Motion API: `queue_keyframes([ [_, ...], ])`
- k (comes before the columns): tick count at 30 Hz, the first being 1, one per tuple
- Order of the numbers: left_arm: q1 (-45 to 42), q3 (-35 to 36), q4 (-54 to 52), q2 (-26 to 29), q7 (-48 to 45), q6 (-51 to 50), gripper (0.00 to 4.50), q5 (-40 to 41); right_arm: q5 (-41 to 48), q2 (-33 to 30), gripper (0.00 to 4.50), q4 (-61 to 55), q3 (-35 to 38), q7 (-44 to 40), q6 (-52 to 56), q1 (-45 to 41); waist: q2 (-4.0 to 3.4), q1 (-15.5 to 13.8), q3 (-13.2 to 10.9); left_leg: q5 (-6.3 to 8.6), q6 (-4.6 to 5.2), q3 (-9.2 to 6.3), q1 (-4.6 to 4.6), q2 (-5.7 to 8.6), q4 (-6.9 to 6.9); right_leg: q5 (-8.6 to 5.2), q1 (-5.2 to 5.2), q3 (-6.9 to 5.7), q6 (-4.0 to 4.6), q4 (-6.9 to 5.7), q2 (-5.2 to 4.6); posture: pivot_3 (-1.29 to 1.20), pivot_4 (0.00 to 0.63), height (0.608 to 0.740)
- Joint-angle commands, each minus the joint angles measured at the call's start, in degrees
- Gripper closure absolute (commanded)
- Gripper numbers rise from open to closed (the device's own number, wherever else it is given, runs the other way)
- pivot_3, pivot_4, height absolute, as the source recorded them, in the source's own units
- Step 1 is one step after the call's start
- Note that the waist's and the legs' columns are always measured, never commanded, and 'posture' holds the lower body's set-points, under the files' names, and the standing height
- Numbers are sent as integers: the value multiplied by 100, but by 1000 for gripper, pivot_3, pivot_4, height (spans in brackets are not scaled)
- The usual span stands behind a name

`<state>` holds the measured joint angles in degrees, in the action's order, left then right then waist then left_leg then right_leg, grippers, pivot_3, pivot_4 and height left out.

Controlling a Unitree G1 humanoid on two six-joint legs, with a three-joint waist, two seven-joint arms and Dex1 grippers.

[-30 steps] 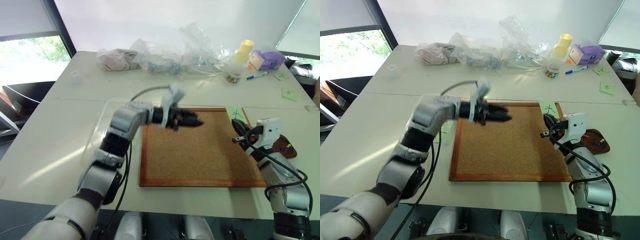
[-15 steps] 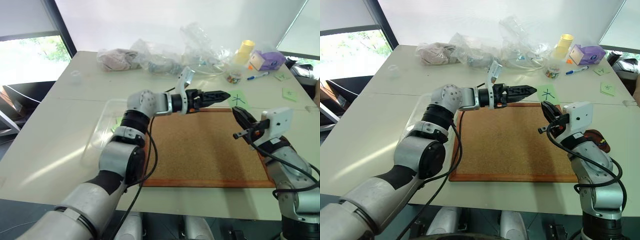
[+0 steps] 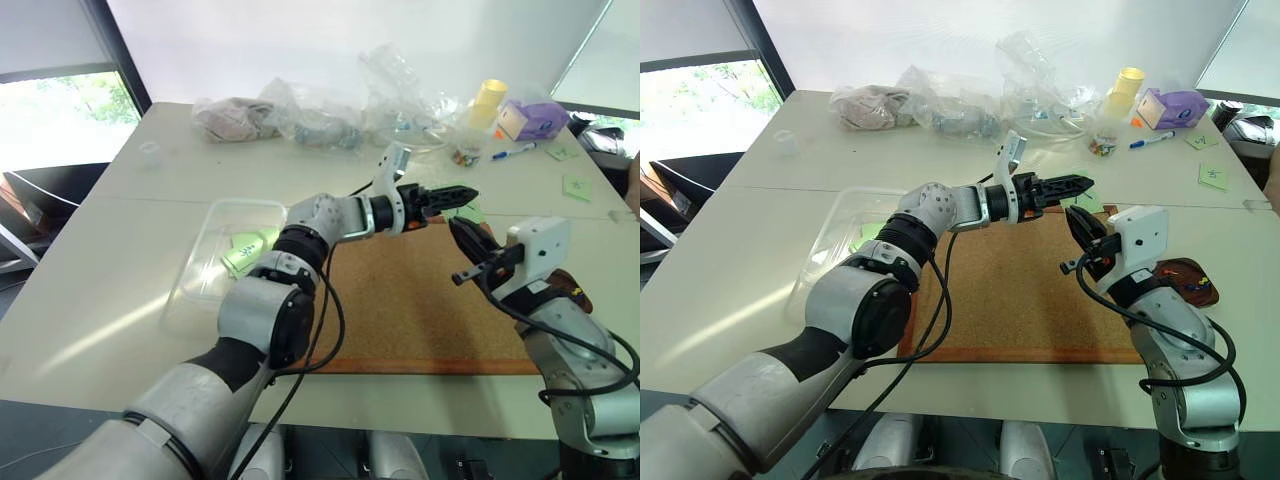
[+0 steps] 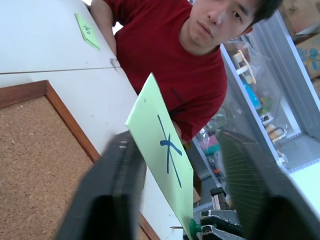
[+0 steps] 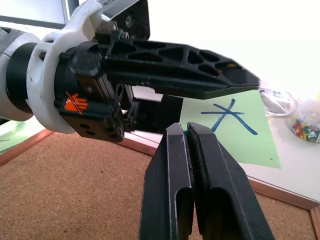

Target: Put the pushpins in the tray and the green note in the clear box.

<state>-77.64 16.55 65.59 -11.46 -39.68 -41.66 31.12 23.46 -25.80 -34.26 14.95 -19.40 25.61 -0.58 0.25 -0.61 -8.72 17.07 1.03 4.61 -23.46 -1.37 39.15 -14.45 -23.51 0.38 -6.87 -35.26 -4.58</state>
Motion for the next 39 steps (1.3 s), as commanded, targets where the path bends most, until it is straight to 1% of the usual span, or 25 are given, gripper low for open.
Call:
queue_keyframes([
  [1, -219, 28, -9, 20, -55, 108, 3722, -62, 74, 15, 4500, -320, 111, 50, -51, 7, 0, 0, 0, 0, 0, 0, 0, 0, 0, 0, 0, 0, 0, 0, 0, 0, 150, 738],
  [2, -214, 26, -1, 27, -61, 118, 4187, -82, 78, 15, 4500, -327, 114, 54, -50, 15, 0, -2, 0, 0, 0, 0, 0, 0, 0, 0, 0, 0, 0, 0, 0, 0, 150, 738],
  [3, -209, 25, 6, 31, -66, 128, 4428, -102, 83, 16, 4500, -333, 115, 57, -48, 18, 0, -4, 0, 0, 0, 0, 0, 0, 0, 0, 1, 0, 0, 0, 0, 0, 150, 738],
  [10, -158, -37, 26, 22, -95, 262, 4428, -274, 115, 7, 4500, -365, 86, 75, -48, 20, 0, -3, 0, 0, 0, 0, -1, 1, 0, 0, 0, 0, 0, 1, 0, 0, 150, 738],
  [14, -18, -323, 1, 0, -24, 749, 4428, -678, 161, 51, 4500, -402, 179, 147, -62, 18, 0, -6, 0, 0, 0, 0, -1, 1, 0, 0, 1, 0, 0, 1, 0, 0, 150, 738],
  [19, 129, -400, 122, 35, 128, 1022, 4428, -904, 643, 371, 4500, -633, 676, 580, 16, -41, 0, -7, 0, 0, 0, -1, -1, 0, 0, 0, 0, -1, 0, 0, -1, 0, 150, 738],
  [24, 221, -428, -45, 102, -84, 773, 4428, -903, 1213, 654, 4500, -594, 1380, 1130, 89, 45, 0, -11, 0, 0, 0, 0, -1, 0, 0, 0, 1, -1, 0, 1, -2, 0, 150, 738],
  [25, 300, -515, -245, 142, -243, 659, 4428, -910, 1161, 620, 4500, -403, 1597, 1278, 159, 110, -1, -11, 0, 0, 0, 0, -1, 0, 0, 0, 1, -1, 0, 1, -2, 0, 150, 738],
  [28, 880, -1233, -1429, 287, -1013, 284, 4428, -1055, 674, 252, 4500, 408, 1925, 1547, 542, 362, -2, -7, 1, 0, 0, 2, -2, 0, -1, 0, 2, -1, 0, 2, -4, 0, 150, 738],
  [30, 1398, -1771, -2396, 424, -1359, -47, 4428, -1067, 490, 49, 4500, 1006, 1972, 1496, 558, 420, -7, 7, 4, 0, 0, 6, -2, 0, -1, -1, 2, 1, 4, 2, -7, 0, 150, 738],
  [33, 2120, -2421, -3665, 670, -1706, -416, 4428, -997, 246, -151, 4500, 1918, 1975, 1262, 277, 429, -14, 31, 7, 0, 0, 6, 0, -4, -2, -4, -2, 5, 10, -4, -6, 0, 150, 738],
  [36, 2493, -2684, -4285, 806, -1774, -666, 4428, -903, 163, -224, 4500, 2412, 1980, 1085, 89, 365, -16, 34, 7, 0, 0, 6, 4, -6, -2, -4, -1, 8, 10, -9, -4, 0, 150, 738],
  [39, 2659, -2814, -4509, 867, -1735, -763, 4428, -892, 166, -254, 4500, 2638, 1966, 934, 63, 321, -17, 35, 8, 0, 0, 6, 5, -5, -1, -4, 0, 11, 9, -10, -4, 0, 150, 738],
])
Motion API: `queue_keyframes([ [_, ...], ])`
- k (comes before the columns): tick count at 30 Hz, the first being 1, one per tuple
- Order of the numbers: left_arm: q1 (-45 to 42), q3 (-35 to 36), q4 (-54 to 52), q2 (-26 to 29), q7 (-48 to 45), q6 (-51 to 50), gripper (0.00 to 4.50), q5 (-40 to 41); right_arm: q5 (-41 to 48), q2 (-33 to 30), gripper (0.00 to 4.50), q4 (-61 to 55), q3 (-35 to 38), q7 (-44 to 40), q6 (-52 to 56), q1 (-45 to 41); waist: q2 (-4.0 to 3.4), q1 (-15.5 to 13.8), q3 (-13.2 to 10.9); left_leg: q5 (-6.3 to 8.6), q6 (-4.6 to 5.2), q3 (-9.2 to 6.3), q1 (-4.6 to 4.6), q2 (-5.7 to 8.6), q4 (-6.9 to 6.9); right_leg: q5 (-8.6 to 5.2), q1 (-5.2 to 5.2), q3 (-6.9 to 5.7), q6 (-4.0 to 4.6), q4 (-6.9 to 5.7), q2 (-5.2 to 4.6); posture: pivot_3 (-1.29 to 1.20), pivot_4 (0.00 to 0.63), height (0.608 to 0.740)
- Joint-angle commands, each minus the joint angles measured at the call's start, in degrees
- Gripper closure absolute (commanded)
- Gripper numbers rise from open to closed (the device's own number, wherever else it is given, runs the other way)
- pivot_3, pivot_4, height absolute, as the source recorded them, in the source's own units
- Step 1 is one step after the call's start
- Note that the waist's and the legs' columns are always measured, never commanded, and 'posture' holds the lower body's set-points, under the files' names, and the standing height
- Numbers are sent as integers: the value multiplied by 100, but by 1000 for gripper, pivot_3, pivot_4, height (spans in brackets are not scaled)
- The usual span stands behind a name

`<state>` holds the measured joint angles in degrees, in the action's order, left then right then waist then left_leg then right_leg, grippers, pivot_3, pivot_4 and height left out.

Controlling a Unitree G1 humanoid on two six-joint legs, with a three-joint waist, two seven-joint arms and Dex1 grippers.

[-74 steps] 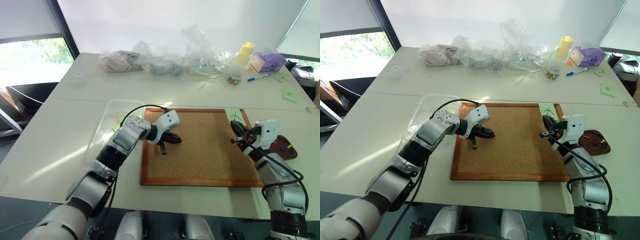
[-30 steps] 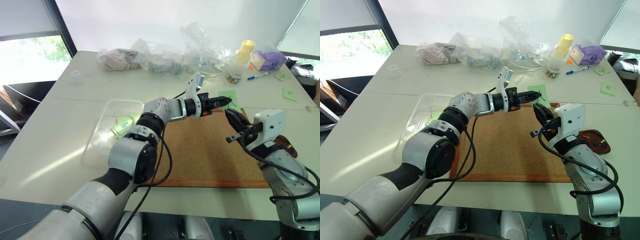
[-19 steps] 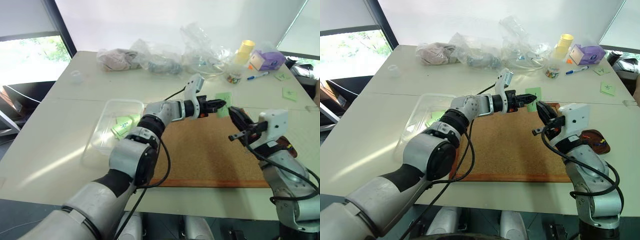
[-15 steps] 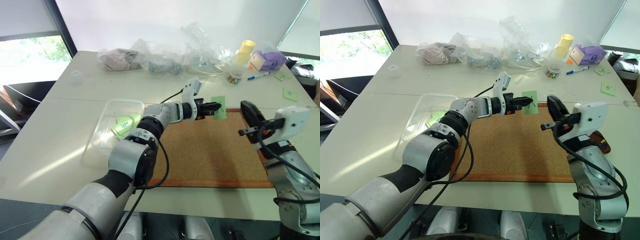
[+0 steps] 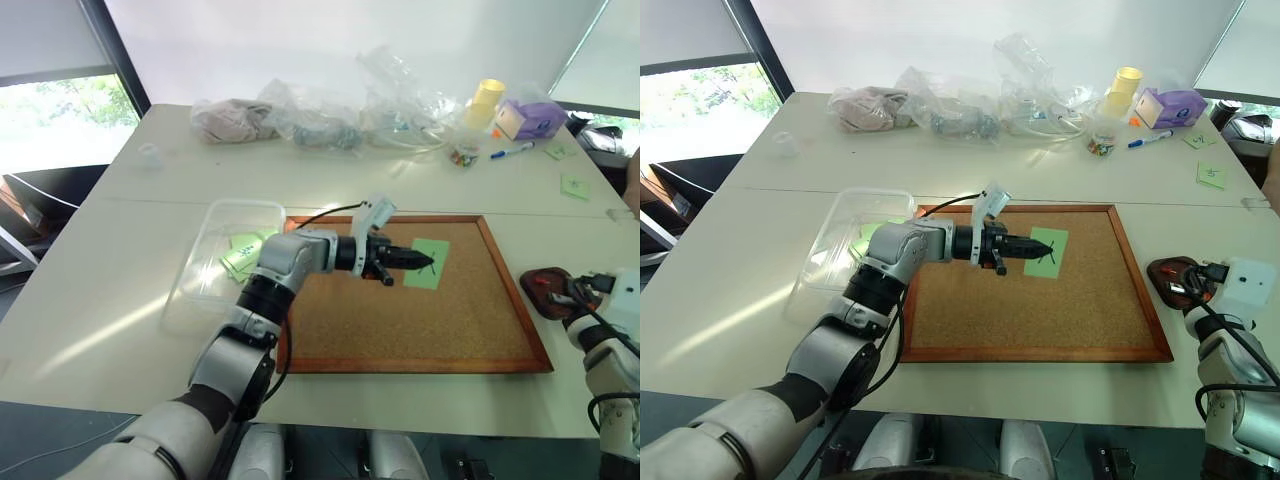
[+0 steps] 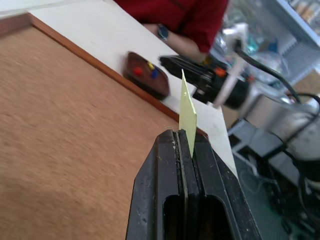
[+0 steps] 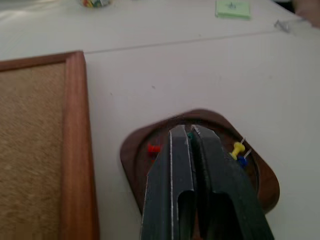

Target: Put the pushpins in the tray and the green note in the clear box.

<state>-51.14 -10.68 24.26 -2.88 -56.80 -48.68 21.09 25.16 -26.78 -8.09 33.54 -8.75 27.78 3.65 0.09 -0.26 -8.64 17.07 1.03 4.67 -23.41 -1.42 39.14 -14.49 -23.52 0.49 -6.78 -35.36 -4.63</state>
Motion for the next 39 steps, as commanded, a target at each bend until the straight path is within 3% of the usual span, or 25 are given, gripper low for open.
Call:
queue_keyframes([
  [1, 35, -114, -398, 15, 12, -46, 4428, 97, 3, -153, 4500, 69, 105, -165, -149, -114, 0, 0, 0, 0, 0, 0, 0, 0, 0, 0, 0, 1, 0, 0, 0, 0, 150, 738],
  [4, 70, -100, -397, -11, 184, -60, 4428, 89, 0, -130, 4500, 282, 89, -248, -200, -160, 0, -1, 0, 0, 0, -1, 1, 1, 0, 2, 2, 0, -4, 1, 0, 0, 150, 738],
  [7, 89, -92, -474, 1, 218, -120, 4500, 156, -8, -117, 3565, 322, 109, -263, -227, -208, 0, -13, 0, 0, 0, -1, 0, 1, 0, 3, 1, 0, -5, 1, 0, 0, 150, 738],
  [11, 93, -98, -489, 13, 270, -126, 4500, 185, -64, -123, 1394, 365, 101, -252, -246, -221, 0, -14, 0, 0, 0, -1, 0, 1, 0, 3, 2, 0, -5, 2, 0, 0, 150, 738],
  [14, 83, -84, -479, 14, 291, -120, 4500, 198, -135, -116, 25, 354, 105, -212, -314, -212, 0, -12, 0, 0, 0, -1, 0, 2, 0, 3, 1, 0, -6, 2, 0, 0, 150, 738],
  [22, 69, 12, -948, 341, 334, 104, 4500, 164, -214, -158, 25, -214, 202, -314, -909, -106, -1, -6, 0, 0, 0, -1, 0, 2, 0, 3, 0, 1, -6, 2, 0, 0, 150, 738],
  [24, 61, -69, -1236, 735, 275, 139, 4500, 49, 10, -218, 25, -640, 137, -539, -798, -55, -3, 29, 0, 0, 0, -1, 0, 0, 0, 4, 0, 1, -7, 0, 2, 0, 150, 738],
  [27, -51, 66, -1868, 1664, 163, 69, 4500, 1, 1118, -434, 25, -1880, -172, -1236, -45, 92, -10, 126, -4, 0, -1, -2, 3, -9, -2, 4, -4, 2, -8, -13, 7, 0, 150, 738],
  [30, -231, 335, -2188, 2365, 234, -463, 4500, 185, 2042, -724, 25, -2722, -508, -1577, 664, 209, -7, 116, -6, 0, -1, -12, 8, -30, -3, 4, -6, 7, -8, -21, 18, 0, 150, 738],
  [32, -522, 612, -2025, 2838, 456, -1417, 4500, 292, 2494, -1010, 25, -3122, -831, -1744, 1116, 220, -3, 76, -8, 0, -1, -17, 8, -29, 0, 4, 0, 2, -7, -18, 17, 0, 150, 738],
  [36, -913, 1000, -1896, 3603, 493, -2141, 4500, 507, 2843, -1372, 25, -3466, -1425, -1922, 1537, 22, 12, 74, -17, 0, 0, -19, 3, -17, 2, 3, 6, 1, -7, -4, 6, 0, 150, 738],
  [39, -996, 993, -1971, 4077, 412, -2764, 4500, 694, 2622, -1602, 25, -3481, -1871, -2144, 1601, -91, 38, 61, -32, 0, 0, -19, 0, -14, 3, 3, 5, 1, -8, -3, 3, 0, 150, 738],
])
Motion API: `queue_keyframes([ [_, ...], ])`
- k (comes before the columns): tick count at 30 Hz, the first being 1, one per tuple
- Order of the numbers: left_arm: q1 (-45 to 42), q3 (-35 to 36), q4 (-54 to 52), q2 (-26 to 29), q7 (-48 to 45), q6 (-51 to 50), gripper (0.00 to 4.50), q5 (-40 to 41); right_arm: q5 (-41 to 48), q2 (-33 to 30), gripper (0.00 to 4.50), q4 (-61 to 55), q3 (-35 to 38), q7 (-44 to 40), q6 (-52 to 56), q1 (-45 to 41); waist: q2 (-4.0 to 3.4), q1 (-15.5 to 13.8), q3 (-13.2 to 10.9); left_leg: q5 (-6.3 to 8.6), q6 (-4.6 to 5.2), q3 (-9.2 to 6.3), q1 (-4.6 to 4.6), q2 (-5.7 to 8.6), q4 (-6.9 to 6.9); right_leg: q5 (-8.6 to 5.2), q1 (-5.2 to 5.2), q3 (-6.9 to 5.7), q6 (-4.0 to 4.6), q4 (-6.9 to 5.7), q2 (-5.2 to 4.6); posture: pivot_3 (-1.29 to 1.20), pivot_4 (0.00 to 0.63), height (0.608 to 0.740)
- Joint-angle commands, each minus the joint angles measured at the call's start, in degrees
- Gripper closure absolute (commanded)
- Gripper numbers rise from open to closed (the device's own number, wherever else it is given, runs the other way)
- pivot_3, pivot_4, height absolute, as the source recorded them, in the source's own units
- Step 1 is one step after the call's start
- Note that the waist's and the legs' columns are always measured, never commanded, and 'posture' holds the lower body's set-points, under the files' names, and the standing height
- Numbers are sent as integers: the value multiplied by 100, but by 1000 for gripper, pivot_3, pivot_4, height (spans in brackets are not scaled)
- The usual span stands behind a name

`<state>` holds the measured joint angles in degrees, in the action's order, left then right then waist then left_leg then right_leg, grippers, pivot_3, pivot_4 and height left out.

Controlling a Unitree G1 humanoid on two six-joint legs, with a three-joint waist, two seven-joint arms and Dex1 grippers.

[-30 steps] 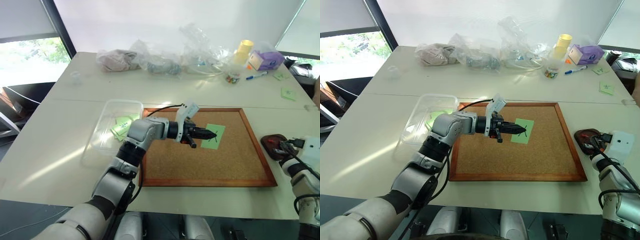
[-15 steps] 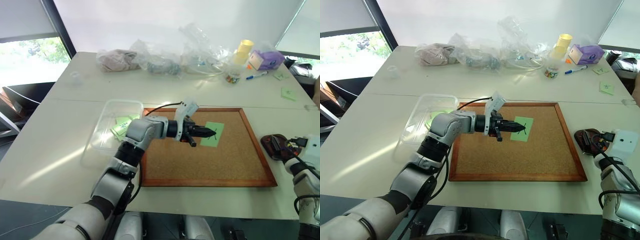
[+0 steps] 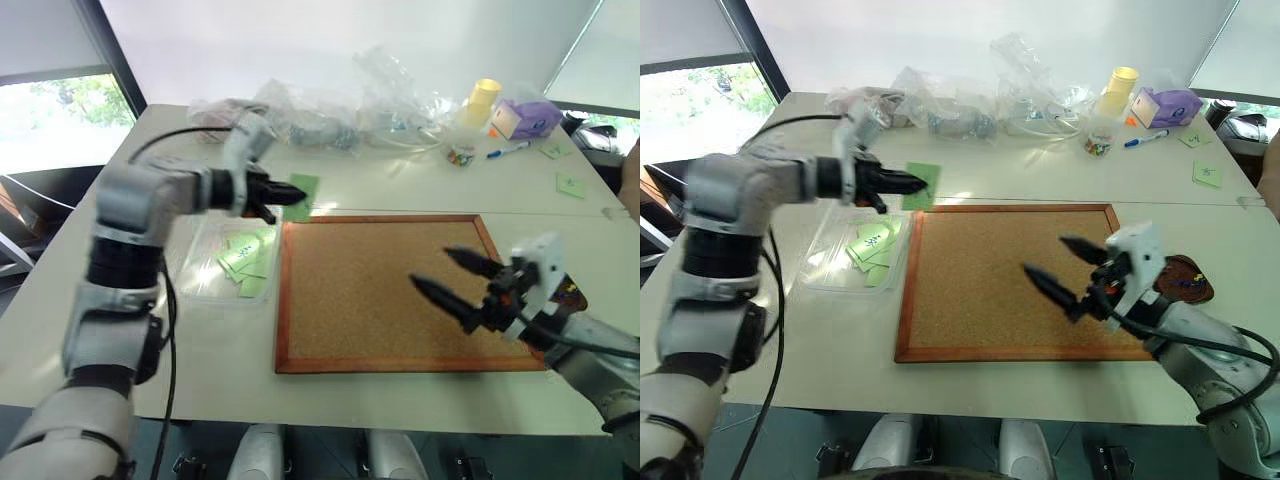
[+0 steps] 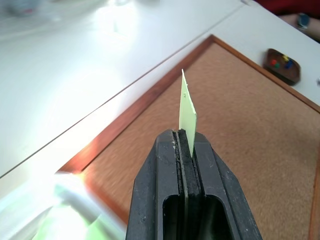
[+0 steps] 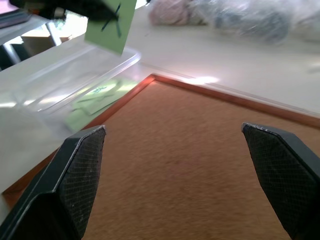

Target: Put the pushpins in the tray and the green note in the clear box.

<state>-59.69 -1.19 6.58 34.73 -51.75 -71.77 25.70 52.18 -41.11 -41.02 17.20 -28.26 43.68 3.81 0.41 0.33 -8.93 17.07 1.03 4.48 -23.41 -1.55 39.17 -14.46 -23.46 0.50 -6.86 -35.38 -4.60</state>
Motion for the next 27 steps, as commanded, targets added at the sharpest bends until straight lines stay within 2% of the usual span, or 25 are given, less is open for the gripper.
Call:
queue_keyframes([
  [1, -66, -124, -303, 564, -187, -615, 4500, 265, -192, -221, 25, -159, -378, -258, -18, -146, 6, 5, -4, 0, 0, 0, 0, 0, 0, 0, 0, 0, 0, 1, 0, 0, 150, 738],
  [4, 188, -438, -477, 1112, -250, -905, 4500, 297, -632, -258, 25, 57, -744, -411, -241, -260, 10, 41, -6, 0, 0, 3, 2, 0, -2, 0, -3, 2, -1, 2, 1, 0, 150, 738],
  [11, 600, -766, -444, 1546, -160, -992, 4500, 311, -1123, 35, 25, 378, -1008, -473, -618, -373, 36, 0, -21, -2, -3, 5, 0, -2, 1, -1, -9, 3, 0, -12, 2, 0, 150, 738],
  [15, 830, -1100, -434, 1606, -106, -643, 3125, 124, -1264, 156, 0, 396, -957, -423, -718, -332, 37, -6, -22, -2, -3, 7, 0, 0, 1, -1, -8, 2, 0, -11, 1, 0, 150, 738],
  [21, 910, -1100, -398, 1515, -156, 233, 275, -80, -1271, 144, 0, 292, -708, -422, -701, -97, 40, -8, -24, -2, -4, 8, -1, 0, 1, 0, -10, 2, 0, -13, 2, 0, 150, 738],
  [22, 931, -1038, -410, 1497, -180, 410, 67, -78, -1265, 137, 0, 282, -667, -420, -701, -58, 41, -10, -24, -2, -4, 9, -1, 0, 1, -1, -9, 3, 0, -13, 1, 0, 150, 738],
  [27, 1010, -308, -692, 1159, -582, 1861, 67, 266, -951, 278, 0, 227, 116, -177, -654, 313, 41, -82, -24, -2, -4, 11, -1, 0, 1, -1, -10, 2, 0, -12, 0, 0, 150, 738],
])
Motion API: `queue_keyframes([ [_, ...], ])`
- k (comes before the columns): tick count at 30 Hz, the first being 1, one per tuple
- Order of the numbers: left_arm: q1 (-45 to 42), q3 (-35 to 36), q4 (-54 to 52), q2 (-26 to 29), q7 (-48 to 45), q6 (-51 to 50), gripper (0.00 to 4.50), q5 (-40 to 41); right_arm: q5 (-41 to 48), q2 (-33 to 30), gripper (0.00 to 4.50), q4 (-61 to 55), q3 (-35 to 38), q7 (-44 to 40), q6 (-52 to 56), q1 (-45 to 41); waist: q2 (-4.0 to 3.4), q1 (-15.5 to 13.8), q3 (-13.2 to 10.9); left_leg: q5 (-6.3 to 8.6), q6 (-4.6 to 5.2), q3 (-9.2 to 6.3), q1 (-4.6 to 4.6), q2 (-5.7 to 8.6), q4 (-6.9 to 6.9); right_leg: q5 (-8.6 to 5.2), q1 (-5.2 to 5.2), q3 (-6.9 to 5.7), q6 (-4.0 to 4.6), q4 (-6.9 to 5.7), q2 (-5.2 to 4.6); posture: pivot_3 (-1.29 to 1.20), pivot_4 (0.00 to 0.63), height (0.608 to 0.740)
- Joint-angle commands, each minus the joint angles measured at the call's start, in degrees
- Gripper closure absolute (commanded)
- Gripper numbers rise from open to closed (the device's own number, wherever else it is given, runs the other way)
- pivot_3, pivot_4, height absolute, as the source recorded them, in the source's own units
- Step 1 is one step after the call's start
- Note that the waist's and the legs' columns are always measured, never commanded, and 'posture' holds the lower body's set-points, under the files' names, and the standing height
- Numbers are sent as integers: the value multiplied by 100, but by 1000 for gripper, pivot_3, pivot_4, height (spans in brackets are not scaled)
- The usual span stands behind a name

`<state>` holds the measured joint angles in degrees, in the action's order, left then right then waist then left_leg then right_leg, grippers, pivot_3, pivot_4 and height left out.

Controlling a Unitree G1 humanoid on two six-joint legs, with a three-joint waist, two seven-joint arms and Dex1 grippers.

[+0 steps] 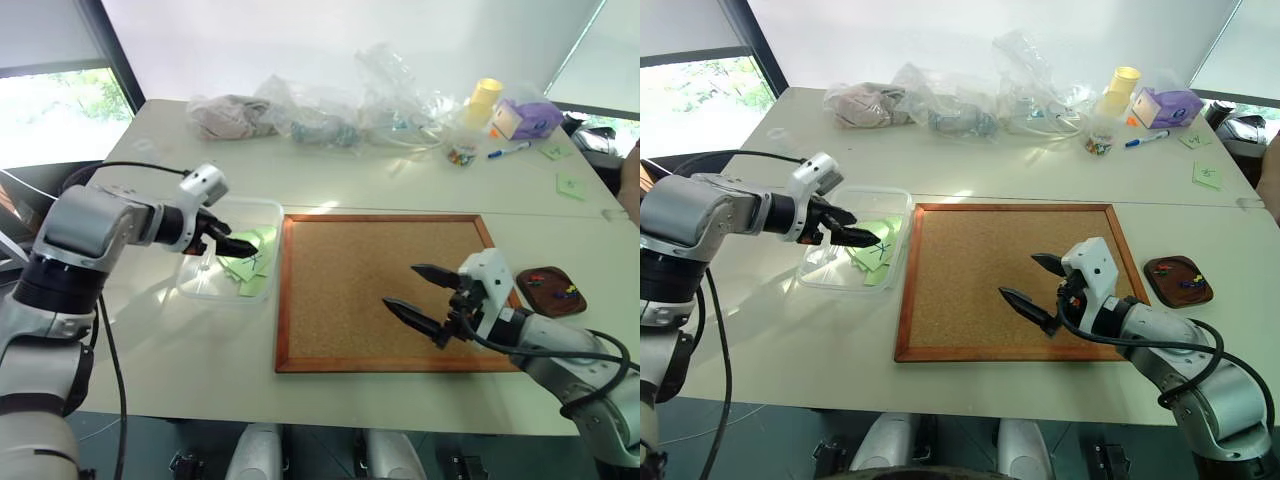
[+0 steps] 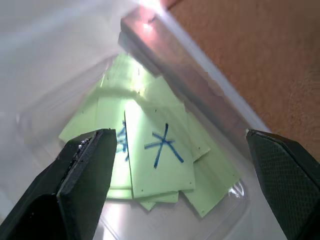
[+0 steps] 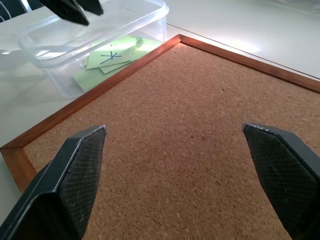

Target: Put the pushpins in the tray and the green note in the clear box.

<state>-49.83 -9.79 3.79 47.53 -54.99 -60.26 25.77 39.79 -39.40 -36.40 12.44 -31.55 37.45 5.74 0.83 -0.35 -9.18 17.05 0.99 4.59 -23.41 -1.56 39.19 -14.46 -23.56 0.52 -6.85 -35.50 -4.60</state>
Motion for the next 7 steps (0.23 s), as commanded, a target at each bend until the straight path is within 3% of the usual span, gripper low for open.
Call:
queue_keyframes([
  [1, 48, 784, -583, -303, -252, 586, 67, 555, 396, 167, 0, -238, 809, 232, -25, 191, -1, -27, 1, 0, 0, 3, 0, 0, 0, 0, 0, 1, 0, 1, -1, 0, 150, 738],
  [7, 778, 686, -1650, -1188, -52, 878, 67, 901, 878, 538, 0, -186, 1861, 718, -35, 557, -5, -37, 3, 0, 0, 2, 4, 0, 3, 1, 12, 3, -1, 6, -5, 0, 150, 738],
])
